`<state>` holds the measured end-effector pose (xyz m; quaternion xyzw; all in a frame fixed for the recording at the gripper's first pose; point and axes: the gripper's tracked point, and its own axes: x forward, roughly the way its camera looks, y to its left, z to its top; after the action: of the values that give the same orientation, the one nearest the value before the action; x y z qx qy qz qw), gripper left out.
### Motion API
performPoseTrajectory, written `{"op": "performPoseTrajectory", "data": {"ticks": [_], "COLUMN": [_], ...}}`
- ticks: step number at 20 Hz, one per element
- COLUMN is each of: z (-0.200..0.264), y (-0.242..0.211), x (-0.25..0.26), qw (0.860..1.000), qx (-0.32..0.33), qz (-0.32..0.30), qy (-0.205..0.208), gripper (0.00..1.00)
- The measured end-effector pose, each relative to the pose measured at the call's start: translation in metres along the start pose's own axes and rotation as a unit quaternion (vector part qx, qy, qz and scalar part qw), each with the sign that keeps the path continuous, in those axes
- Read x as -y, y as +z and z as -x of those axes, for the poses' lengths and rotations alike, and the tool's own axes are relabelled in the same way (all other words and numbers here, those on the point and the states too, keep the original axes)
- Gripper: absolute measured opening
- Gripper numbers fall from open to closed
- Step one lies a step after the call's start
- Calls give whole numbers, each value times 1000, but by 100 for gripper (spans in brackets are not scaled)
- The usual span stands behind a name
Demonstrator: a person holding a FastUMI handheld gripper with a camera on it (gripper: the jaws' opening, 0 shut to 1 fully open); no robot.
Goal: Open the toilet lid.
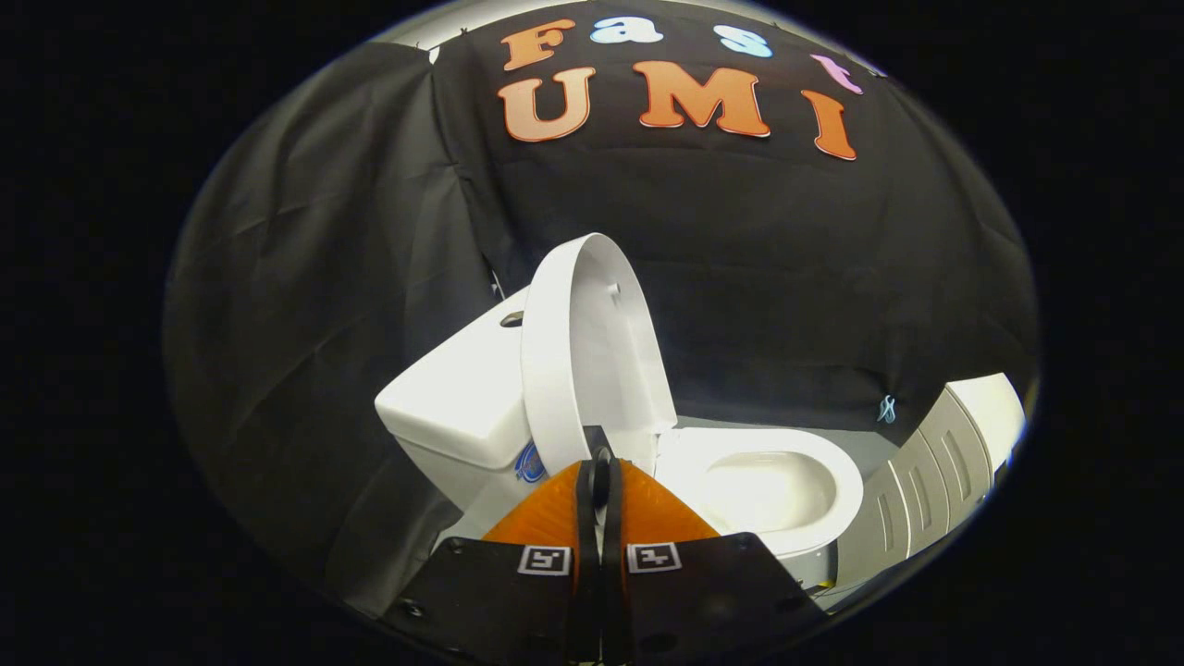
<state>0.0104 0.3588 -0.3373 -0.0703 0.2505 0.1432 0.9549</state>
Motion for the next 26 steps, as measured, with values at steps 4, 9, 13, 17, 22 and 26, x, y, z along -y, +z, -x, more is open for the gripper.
{"op": "performPoseTrajectory", "data": {"ticks": [4, 9, 13, 17, 22, 26], "z": [7, 28, 47, 73, 106, 131], "y": [6, 41, 74, 111, 143, 160], "x": [-8, 8, 31, 64, 104, 136], "qw": [999, 998, 995, 990, 984, 980], "qx": [5, 58, 99, 138, 176, 195], "qz": [-16, -2, -13, -12, -13, -16], "qy": [28, 8, 3, -12, -32, -47], "gripper": [20, 44, 47, 70, 91, 99]}}
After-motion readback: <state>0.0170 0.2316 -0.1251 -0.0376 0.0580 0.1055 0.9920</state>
